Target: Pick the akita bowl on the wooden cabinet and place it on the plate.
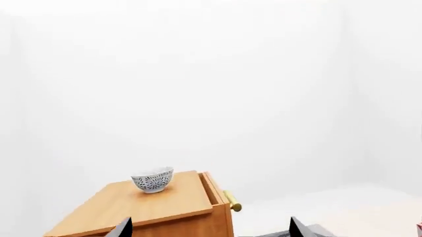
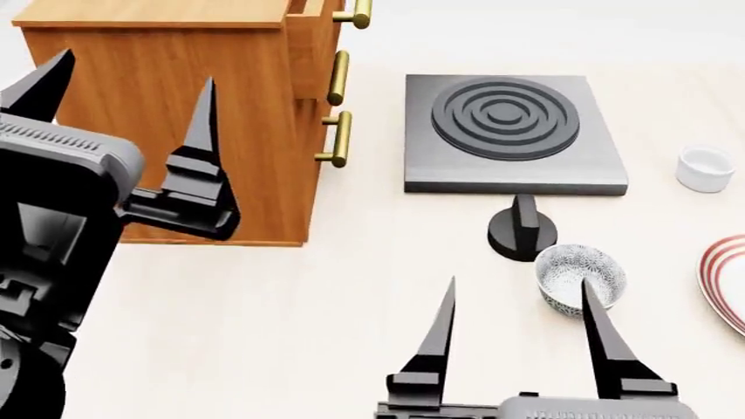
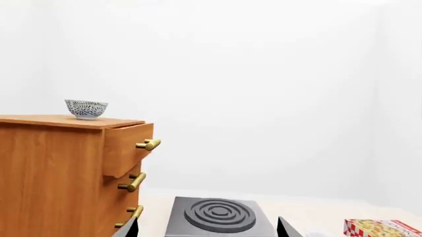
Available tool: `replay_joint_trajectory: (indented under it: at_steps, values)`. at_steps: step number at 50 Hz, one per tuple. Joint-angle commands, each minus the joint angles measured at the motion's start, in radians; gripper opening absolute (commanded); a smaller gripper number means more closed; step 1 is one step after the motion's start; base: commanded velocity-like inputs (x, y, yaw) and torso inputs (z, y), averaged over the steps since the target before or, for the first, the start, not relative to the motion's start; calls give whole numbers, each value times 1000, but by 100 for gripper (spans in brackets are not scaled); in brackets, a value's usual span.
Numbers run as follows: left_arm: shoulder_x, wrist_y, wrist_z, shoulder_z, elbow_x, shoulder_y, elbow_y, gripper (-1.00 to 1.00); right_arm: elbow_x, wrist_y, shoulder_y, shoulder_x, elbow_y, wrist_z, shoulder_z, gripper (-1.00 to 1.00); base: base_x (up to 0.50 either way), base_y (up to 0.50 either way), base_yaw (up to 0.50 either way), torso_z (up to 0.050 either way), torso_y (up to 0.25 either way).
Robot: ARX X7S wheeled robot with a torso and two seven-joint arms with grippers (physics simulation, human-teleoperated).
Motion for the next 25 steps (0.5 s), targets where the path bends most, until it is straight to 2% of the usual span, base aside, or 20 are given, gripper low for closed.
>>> replay_joint_trajectory:
  at_steps: [1, 7, 13, 25]
  values:
    - [19, -145, 1, -9, -41, -185, 13, 100, 2, 83, 31, 14, -113, 11, -2, 100, 0, 0, 0, 0, 0]
    - [31, -208, -1, -16, -63, -268, 15, 100, 8, 70, 24, 14, -116, 21, 8, 100, 0, 0, 0, 0, 0]
    - [37, -267, 8, -3, -74, -373, -9, 100, 13, 129, 46, 20, -201, 30, 5, 100, 0, 0, 0, 0, 0]
    - [57, -328, 13, 5, -101, -488, -30, 100, 8, 135, 34, 27, -242, 45, -3, 100, 0, 0, 0, 0, 0]
